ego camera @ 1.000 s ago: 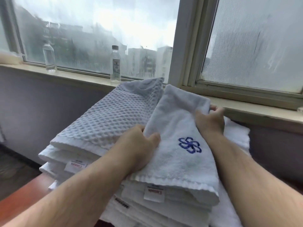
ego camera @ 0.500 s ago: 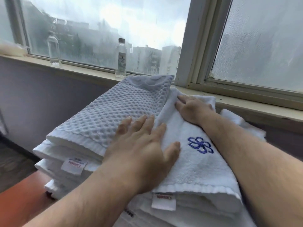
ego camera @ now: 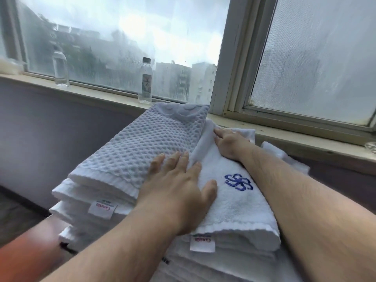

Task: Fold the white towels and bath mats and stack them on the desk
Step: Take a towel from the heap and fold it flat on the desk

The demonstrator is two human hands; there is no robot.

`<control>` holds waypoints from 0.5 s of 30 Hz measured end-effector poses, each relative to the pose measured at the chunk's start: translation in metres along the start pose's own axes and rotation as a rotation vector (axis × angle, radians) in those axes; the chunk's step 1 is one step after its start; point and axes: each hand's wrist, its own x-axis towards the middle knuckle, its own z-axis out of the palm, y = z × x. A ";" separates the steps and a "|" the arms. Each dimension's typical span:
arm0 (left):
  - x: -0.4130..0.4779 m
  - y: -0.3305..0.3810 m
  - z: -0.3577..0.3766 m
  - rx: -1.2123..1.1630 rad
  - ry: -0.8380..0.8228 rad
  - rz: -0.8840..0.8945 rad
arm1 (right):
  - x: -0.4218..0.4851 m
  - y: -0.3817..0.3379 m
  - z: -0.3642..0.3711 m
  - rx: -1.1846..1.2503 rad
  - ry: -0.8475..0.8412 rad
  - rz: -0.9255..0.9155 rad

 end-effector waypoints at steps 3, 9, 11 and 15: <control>0.002 0.001 0.000 -0.002 -0.023 -0.007 | -0.005 0.001 0.005 0.041 0.008 -0.011; 0.002 0.003 0.003 -0.009 0.008 -0.010 | -0.031 0.015 0.012 0.025 -0.029 0.016; 0.001 0.002 0.005 -0.006 0.019 -0.014 | -0.046 0.018 0.013 0.089 -0.084 0.003; -0.001 0.004 0.005 -0.032 0.074 0.041 | -0.095 0.037 0.011 0.301 -0.107 0.004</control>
